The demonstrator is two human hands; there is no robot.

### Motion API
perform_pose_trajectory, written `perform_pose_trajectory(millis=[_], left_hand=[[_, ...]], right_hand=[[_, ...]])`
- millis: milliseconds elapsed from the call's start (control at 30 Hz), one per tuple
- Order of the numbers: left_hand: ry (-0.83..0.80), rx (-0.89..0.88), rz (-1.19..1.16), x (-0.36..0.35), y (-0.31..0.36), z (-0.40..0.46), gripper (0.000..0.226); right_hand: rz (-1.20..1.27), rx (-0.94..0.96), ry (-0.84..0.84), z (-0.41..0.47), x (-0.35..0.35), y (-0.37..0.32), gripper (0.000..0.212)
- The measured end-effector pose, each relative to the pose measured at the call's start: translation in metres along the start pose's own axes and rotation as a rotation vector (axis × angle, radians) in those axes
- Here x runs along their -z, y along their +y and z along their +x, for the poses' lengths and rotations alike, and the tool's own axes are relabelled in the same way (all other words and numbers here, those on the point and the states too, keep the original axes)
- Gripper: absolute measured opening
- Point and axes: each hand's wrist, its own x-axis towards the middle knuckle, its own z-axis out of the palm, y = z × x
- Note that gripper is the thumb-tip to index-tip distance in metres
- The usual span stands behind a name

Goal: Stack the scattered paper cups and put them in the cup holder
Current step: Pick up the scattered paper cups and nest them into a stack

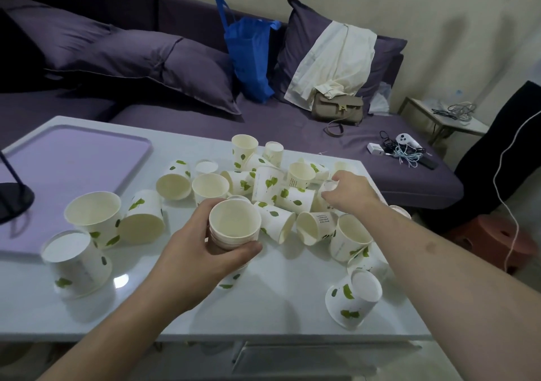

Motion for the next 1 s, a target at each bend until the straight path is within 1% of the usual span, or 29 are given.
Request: perform_pose_trajectory(millis=[100, 200, 300, 333, 400, 467, 500, 533, 600, 700, 800, 900, 933, 1000], left_hand=[[0.000, 0.005, -0.002, 0.000, -0.001, 0.001, 0.065], [-0.002, 0.005, -0.005, 0.000, -0.001, 0.001, 0.068], [-0.006, 0.002, 0.005, 0.000, 0.000, 0.001, 0.068], [-0.008, 0.003, 0.004, 0.001, 0.000, 0.001, 0.068], [-0.009, 0.001, -0.003, 0.001, 0.001, 0.000, 0.071], [-0.004, -0.004, -0.005, 0.002, 0.003, -0.001, 0.075], [0.001, -0.007, -0.003, 0.002, 0.003, -0.002, 0.075], [0.008, -0.007, 0.000, 0.003, 0.003, -0.002, 0.074], [0.020, -0.001, 0.002, 0.004, 0.003, -0.003, 0.070], [0.023, 0.014, 0.006, 0.007, 0.002, -0.004, 0.066], [0.012, 0.023, 0.008, 0.010, 0.002, -0.007, 0.067], [0.002, 0.021, 0.020, 0.013, 0.002, -0.007, 0.068], [0.000, 0.023, 0.022, 0.014, 0.002, -0.007, 0.068], [-0.003, 0.024, 0.017, 0.016, 0.003, -0.006, 0.067]], right_hand=[[-0.011, 0.017, 0.007, 0.003, -0.003, 0.006, 0.042], [0.027, 0.000, 0.055, 0.006, 0.010, 0.009, 0.036], [0.158, -0.026, 0.113, 0.004, 0.035, 0.015, 0.032], [0.255, -0.030, 0.126, 0.000, 0.044, 0.018, 0.031], [0.530, -0.028, 0.126, -0.013, 0.059, 0.018, 0.024], [0.894, -0.014, 0.046, -0.034, 0.070, 0.011, 0.013], [1.091, -0.021, -0.019, -0.048, 0.073, 0.006, 0.011], [1.282, -0.034, -0.098, -0.064, 0.073, -0.001, 0.012], [1.584, -0.044, -0.265, -0.092, 0.067, -0.014, 0.022], [1.845, 0.002, -0.463, -0.128, 0.047, -0.034, 0.042], [1.963, 0.028, -0.542, -0.150, 0.025, -0.054, 0.050], [1.940, 0.087, -0.563, -0.161, 0.011, -0.067, 0.065], [1.917, 0.122, -0.560, -0.162, 0.008, -0.068, 0.064], [1.881, 0.201, -0.527, -0.163, 0.005, -0.069, 0.048]])
